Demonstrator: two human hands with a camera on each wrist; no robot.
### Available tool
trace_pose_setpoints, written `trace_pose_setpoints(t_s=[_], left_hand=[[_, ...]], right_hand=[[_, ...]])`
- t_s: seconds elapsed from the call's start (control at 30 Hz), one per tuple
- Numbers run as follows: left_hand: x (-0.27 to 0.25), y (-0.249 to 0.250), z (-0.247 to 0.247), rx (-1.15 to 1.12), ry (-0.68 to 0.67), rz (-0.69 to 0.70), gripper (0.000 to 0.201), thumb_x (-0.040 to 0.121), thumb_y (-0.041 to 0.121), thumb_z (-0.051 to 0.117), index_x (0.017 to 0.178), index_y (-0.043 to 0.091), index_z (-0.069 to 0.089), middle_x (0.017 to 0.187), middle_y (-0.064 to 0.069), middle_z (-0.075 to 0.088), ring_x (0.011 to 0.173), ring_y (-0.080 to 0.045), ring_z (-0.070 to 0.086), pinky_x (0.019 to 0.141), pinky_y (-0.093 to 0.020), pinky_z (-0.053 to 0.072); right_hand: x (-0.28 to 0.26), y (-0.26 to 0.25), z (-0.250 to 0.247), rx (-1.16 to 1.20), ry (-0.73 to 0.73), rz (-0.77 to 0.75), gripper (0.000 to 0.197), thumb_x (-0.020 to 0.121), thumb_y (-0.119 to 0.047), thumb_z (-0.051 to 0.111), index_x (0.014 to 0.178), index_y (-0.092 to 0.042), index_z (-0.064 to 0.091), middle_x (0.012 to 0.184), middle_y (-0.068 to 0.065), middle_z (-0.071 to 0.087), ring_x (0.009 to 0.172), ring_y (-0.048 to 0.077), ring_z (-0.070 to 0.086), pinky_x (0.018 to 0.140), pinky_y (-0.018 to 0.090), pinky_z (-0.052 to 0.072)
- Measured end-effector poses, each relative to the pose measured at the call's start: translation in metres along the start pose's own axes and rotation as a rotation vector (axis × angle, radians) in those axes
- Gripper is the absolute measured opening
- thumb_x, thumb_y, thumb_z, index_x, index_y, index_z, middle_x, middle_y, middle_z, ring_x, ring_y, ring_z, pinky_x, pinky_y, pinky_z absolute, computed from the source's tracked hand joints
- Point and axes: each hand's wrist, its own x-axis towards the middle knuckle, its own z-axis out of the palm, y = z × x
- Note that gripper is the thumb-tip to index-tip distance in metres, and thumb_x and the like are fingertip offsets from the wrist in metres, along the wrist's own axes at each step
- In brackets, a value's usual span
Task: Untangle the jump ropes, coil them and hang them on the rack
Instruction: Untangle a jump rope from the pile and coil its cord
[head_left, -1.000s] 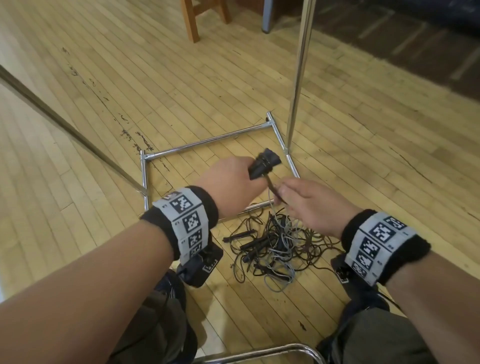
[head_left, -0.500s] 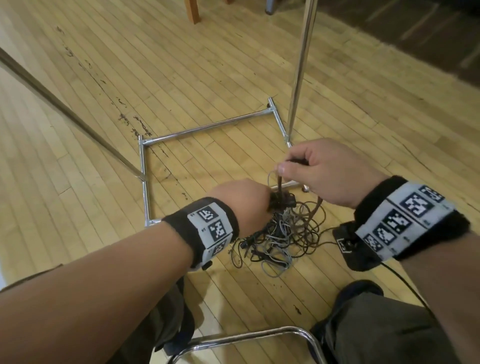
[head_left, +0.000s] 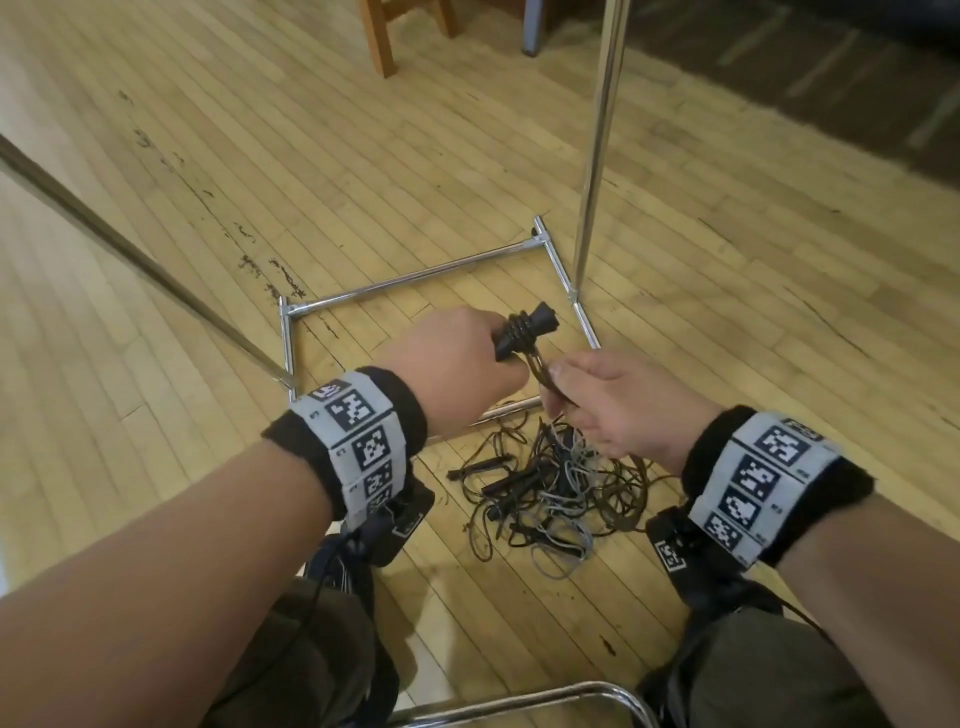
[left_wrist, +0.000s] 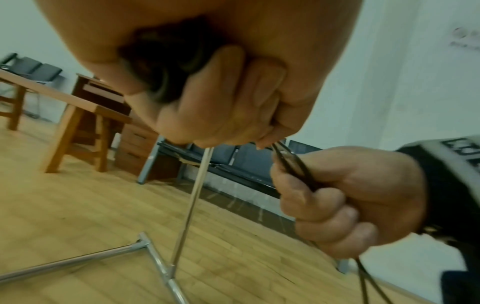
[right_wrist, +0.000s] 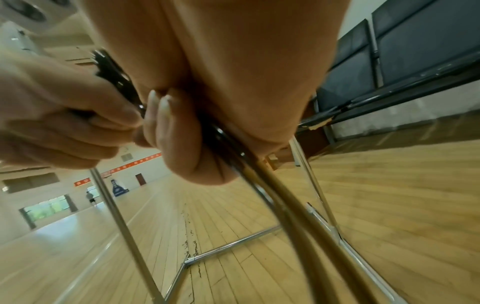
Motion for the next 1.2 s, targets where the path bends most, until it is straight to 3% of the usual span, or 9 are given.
trace_pose_setpoints(t_s=[0.1, 0.17, 0.3, 0.4, 0.57, 0.77, 0.9, 1.1, 1.2], left_hand=[[0.007, -0.013, -0.001, 0.143, -0.037, -0.082, 0.025, 0.099, 0.032, 0.059, 0.076, 0.03, 0.049, 0.074, 0.005, 0.058, 0.062, -0.01, 0.053, 0.05, -0.023, 0.035], [0.006, -0.013, 0.009, 0.265, -0.143, -0.105, 0.014, 0.101, 0.033, 0.057, 0.088, 0.028, 0.058, 0.079, 0.004, 0.062, 0.067, -0.011, 0.057, 0.053, -0.025, 0.04], [-0.007, 0.005, 0.042, 0.484, -0.399, 0.072, 0.021, 0.104, 0.03, 0.048, 0.091, 0.022, 0.063, 0.079, 0.002, 0.062, 0.065, -0.015, 0.057, 0.05, -0.028, 0.04], [-0.014, 0.015, 0.051, 0.521, -0.443, 0.166, 0.029, 0.106, 0.038, 0.047, 0.08, 0.026, 0.047, 0.074, 0.003, 0.054, 0.059, -0.013, 0.05, 0.048, -0.027, 0.034], [-0.019, 0.018, 0.054, 0.405, -0.365, 0.22, 0.035, 0.1, 0.046, 0.055, 0.073, 0.027, 0.046, 0.07, 0.005, 0.055, 0.056, -0.012, 0.05, 0.047, -0.026, 0.036], [-0.02, 0.013, 0.037, 0.301, -0.274, 0.245, 0.031, 0.099, 0.046, 0.058, 0.078, 0.031, 0.042, 0.07, 0.005, 0.057, 0.063, -0.018, 0.057, 0.055, -0.03, 0.044], [-0.018, 0.011, 0.027, 0.446, -0.197, 0.262, 0.022, 0.1, 0.056, 0.053, 0.098, 0.036, 0.042, 0.078, 0.008, 0.06, 0.073, -0.02, 0.062, 0.063, -0.033, 0.049], [-0.001, 0.0, 0.019, 0.483, -0.063, 0.191, 0.02, 0.102, 0.045, 0.056, 0.097, 0.031, 0.042, 0.076, 0.008, 0.055, 0.064, -0.008, 0.051, 0.051, -0.025, 0.032], [0.001, -0.006, 0.019, 0.32, 0.152, 0.25, 0.023, 0.094, 0.032, 0.067, 0.114, 0.027, 0.054, 0.095, 0.008, 0.061, 0.081, -0.015, 0.06, 0.065, -0.023, 0.04]], right_hand=[[-0.01, -0.012, 0.004, -0.523, -0.095, -0.16, 0.039, 0.108, -0.046, 0.039, 0.094, -0.025, 0.068, 0.071, -0.016, 0.061, 0.064, -0.001, 0.055, 0.061, 0.025, 0.041], [-0.02, -0.019, 0.008, -0.77, -0.189, -0.222, 0.034, 0.107, -0.047, 0.041, 0.095, -0.027, 0.065, 0.082, -0.01, 0.064, 0.075, 0.003, 0.058, 0.069, 0.029, 0.049], [-0.03, -0.027, 0.009, -0.97, -0.203, -0.309, 0.033, 0.104, -0.047, 0.047, 0.084, -0.028, 0.064, 0.074, -0.009, 0.061, 0.068, 0.006, 0.056, 0.06, 0.018, 0.036], [-0.028, -0.025, -0.006, -0.856, -0.121, -0.269, 0.027, 0.095, -0.052, 0.062, 0.081, -0.03, 0.069, 0.069, -0.011, 0.062, 0.07, 0.002, 0.057, 0.057, 0.018, 0.033], [-0.019, -0.012, -0.021, -0.378, -0.067, -0.177, 0.035, 0.074, -0.052, 0.082, 0.081, -0.022, 0.065, 0.071, 0.001, 0.066, 0.064, 0.013, 0.059, 0.064, 0.038, 0.048], [-0.014, -0.01, -0.024, 0.038, -0.235, 0.038, 0.051, 0.071, -0.061, 0.074, 0.093, -0.017, 0.064, 0.063, -0.002, 0.065, 0.042, 0.011, 0.039, 0.038, 0.021, 0.029], [-0.012, -0.017, -0.027, 0.1, -0.338, 0.121, 0.076, 0.072, -0.064, 0.072, 0.112, 0.0, 0.063, 0.081, 0.015, 0.075, 0.038, 0.009, 0.033, 0.033, 0.02, 0.025], [-0.005, -0.018, -0.011, 0.073, 0.034, -0.029, 0.059, 0.066, -0.059, 0.072, 0.095, -0.008, 0.071, 0.069, 0.005, 0.067, 0.041, 0.005, 0.041, 0.037, 0.021, 0.031], [-0.006, -0.02, -0.014, 0.173, 0.11, -0.095, 0.057, 0.069, -0.054, 0.073, 0.095, -0.004, 0.069, 0.074, 0.009, 0.068, 0.041, 0.002, 0.046, 0.037, 0.016, 0.035]])
